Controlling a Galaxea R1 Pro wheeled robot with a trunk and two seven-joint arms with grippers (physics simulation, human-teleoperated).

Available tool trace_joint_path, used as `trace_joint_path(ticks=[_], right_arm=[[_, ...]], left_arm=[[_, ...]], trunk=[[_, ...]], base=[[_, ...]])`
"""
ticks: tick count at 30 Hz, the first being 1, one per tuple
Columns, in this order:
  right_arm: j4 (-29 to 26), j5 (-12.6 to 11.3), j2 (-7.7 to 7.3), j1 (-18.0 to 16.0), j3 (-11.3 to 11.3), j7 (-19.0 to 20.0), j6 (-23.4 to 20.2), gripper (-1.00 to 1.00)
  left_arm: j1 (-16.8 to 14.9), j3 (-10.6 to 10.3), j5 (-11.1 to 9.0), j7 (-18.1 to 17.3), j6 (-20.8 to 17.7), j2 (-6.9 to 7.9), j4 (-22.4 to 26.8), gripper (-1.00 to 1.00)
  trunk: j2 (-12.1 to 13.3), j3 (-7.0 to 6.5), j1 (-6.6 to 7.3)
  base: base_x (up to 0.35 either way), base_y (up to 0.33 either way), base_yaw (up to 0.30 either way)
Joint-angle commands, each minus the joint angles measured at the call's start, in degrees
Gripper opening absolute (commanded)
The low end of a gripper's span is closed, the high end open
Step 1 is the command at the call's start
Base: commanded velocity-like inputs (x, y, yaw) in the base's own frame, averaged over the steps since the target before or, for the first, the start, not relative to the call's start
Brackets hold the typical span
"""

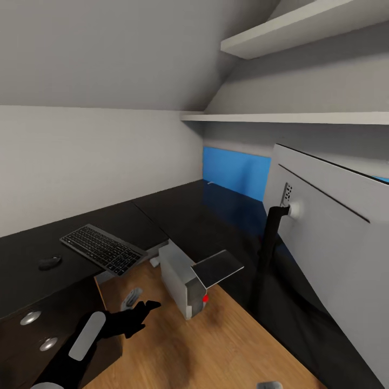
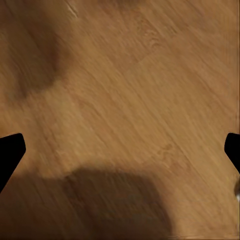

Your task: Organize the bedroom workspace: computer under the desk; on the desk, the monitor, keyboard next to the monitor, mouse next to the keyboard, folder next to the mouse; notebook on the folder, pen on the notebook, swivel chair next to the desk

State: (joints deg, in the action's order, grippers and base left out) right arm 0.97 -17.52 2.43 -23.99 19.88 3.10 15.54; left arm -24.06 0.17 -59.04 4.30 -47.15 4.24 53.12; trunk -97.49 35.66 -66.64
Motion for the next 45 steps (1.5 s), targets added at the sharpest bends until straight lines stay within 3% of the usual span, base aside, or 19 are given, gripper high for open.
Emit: trace_joint_path(ticks=[1, 8, 11, 17, 21, 28, 32, 38, 45], right_arm=[[0.10, -0.60, -0.28, 0.15, 0.32, 0.31, 0.26, 1.00], [0.08, -0.53, -2.02, 2.36, 0.41, 0.19, 1.29, 1.00], [0.08, -0.51, -3.12, 4.68, 0.42, 0.16, 4.42, 1.00], [0.08, -0.06, -4.84, 10.48, 0.48, 0.15, 13.01, 1.00], [0.08, 2.31, -5.33, 15.02, 0.51, 0.15, 18.65, 1.00], [0.26, 4.49, -6.34, 19.72, 0.45, 0.15, 24.72, 1.00], [0.38, 4.85, -7.59, 23.16, 0.46, 0.21, 33.31, 1.00], [0.42, 4.84, -7.89, 25.95, 0.48, 0.17, 40.84, 1.00], [0.43, 4.65, -7.78, 26.67, 0.46, 0.07, 42.25, 1.00]], left_arm=[[-0.03, 0.02, -0.53, 0.45, -0.22, 0.14, 0.05, 1.00], [-0.03, 0.01, 0.05, 0.43, -0.21, 0.67, 0.06, 1.00], [-0.03, 0.01, 0.11, 0.44, -0.19, 0.77, 0.05, 1.00], [-0.03, -0.04, 0.15, 0.45, -0.17, 0.96, 0.05, 1.00], [-0.03, -0.07, 0.15, 0.45, -0.17, 0.95, 0.09, 1.00], [-0.03, -0.08, 0.16, 0.45, -0.15, 1.00, 0.19, 1.00], [-0.03, -0.03, 0.16, 0.45, -0.14, 1.02, 0.22, 1.00], [-0.03, -0.06, 0.16, 0.45, -0.14, 1.03, 0.22, 1.00], [-0.03, -0.05, 0.16, 0.45, -0.14, 1.03, 0.22, 1.00]], trunk=[[-0.03, 0.06, 0.01], [-0.03, 0.06, 0.01], [-0.03, 0.06, 0.01], [-0.03, 0.06, 0.01], [-0.03, 0.06, 0.01], [-0.03, 0.06, 0.01], [-0.03, 0.06, 0.01], [-0.03, 0.06, 0.01], [-0.03, 0.03, 0.01]], base=[[0.000, 0.000, 0.000], [0.000, 0.000, 0.000], [0.000, 0.000, 0.000], [0.000, 0.000, 0.000], [0.000, 0.000, 0.000], [0.000, 0.000, 0.000], [0.000, 0.000, 0.000], [0.000, 0.000, 0.000], [0.000, 0.000, -0.072]])
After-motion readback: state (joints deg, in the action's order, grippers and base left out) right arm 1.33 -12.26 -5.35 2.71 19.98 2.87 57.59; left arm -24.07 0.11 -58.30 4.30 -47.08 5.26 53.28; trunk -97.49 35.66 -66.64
